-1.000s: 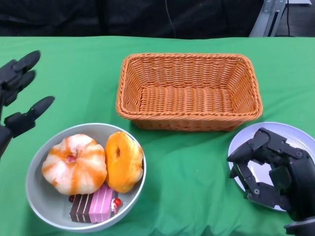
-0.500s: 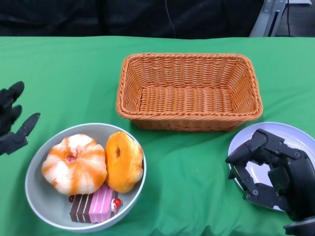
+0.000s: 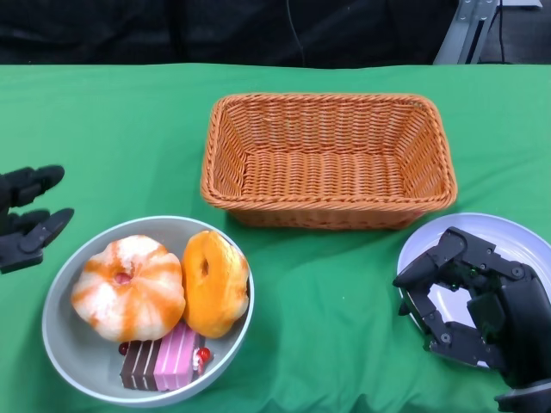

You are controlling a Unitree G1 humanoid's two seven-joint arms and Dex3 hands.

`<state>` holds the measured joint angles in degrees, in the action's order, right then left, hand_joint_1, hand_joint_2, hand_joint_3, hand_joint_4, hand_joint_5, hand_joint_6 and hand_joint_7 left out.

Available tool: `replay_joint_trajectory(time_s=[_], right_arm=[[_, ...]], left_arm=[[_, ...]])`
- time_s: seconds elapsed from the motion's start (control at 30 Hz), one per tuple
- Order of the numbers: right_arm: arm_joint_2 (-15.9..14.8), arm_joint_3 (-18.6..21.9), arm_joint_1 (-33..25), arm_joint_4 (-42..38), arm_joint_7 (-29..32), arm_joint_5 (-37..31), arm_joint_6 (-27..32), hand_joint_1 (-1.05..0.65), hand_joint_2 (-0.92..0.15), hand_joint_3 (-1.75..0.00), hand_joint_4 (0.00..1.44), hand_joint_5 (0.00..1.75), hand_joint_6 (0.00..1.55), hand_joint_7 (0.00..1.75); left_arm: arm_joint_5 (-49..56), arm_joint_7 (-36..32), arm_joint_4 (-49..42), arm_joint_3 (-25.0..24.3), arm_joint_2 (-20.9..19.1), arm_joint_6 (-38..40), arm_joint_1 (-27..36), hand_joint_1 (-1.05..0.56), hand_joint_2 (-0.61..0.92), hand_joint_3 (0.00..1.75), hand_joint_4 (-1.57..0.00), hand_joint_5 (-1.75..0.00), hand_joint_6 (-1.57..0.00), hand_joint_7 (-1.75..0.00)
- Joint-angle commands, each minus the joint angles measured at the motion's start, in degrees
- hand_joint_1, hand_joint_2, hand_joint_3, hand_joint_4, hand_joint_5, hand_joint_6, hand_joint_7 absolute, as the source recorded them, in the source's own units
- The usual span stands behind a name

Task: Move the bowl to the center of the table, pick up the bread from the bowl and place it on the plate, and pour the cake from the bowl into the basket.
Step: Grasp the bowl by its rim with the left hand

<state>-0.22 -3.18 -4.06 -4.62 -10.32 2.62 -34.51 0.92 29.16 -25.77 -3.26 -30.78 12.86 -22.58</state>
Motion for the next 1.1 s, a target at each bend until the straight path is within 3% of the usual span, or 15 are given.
replay_joint_trajectory(time_s=[0.03,0.33,1.1], right_arm=[[-0.55,0.49,0.04,0.26,0.22,0.24,-0.30,-0.15,-0.66,-0.78,0.78,1.51,0.74,1.19],[-0.42,0.44,-0.21,0.10,0.28,0.21,-0.74,-0.15,-0.66,-0.77,0.78,1.51,0.74,1.20],[-0.18,0.33,-0.22,0.06,0.72,0.07,-1.18,-0.14,-0.65,-0.81,0.77,1.52,0.73,1.21]], left_arm=[[1.52,3.11,2.58,2.18,-3.14,3.14,0.27,-0.60,0.92,0.69,-0.17,-0.04,-0.17,-0.02],[4.57,4.81,2.85,6.06,-4.97,4.28,-0.24,-0.60,0.92,0.66,-0.23,-0.05,-0.21,-0.03],[5.68,14.00,2.86,12.43,-4.34,4.40,-2.13,-0.59,0.92,0.63,-0.33,-0.05,-0.27,-0.02]])
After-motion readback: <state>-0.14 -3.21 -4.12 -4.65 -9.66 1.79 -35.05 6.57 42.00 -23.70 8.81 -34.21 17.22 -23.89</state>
